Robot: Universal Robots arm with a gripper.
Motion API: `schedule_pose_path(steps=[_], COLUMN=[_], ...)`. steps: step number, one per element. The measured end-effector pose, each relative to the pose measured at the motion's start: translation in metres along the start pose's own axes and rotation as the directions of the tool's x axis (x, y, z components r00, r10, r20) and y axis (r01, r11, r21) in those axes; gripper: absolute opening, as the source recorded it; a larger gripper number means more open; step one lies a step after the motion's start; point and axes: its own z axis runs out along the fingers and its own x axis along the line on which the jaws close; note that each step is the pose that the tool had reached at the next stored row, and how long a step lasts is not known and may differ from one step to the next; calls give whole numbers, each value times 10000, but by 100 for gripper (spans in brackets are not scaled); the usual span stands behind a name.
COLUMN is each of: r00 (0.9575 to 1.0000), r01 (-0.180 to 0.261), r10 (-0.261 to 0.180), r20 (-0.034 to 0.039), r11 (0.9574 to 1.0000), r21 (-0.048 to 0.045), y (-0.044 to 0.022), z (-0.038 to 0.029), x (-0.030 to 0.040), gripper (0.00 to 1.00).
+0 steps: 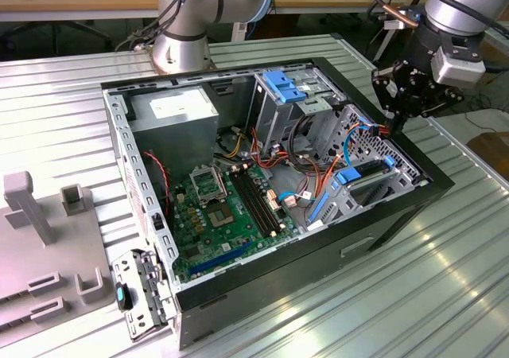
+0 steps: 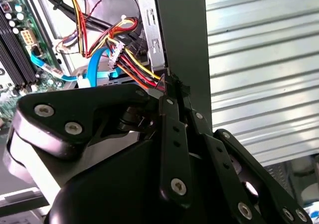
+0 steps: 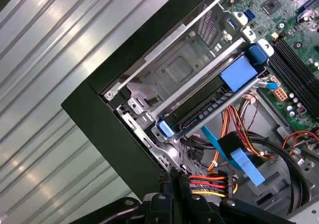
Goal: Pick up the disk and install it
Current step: 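Insert the first disk wire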
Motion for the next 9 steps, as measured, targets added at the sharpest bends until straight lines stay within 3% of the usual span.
schedule_pose_path(steps=[4,8,9], r00=[9980,9931,9920], r01=[-627,-1171,-1260], r10=[626,1170,1258], r20=[-60,-113,-124], r11=[9980,9930,9919], r21=[-79,-145,-158], y=[0,0,30], z=[0,1,-5], x=[0,0,-34], gripper=[16,16,16])
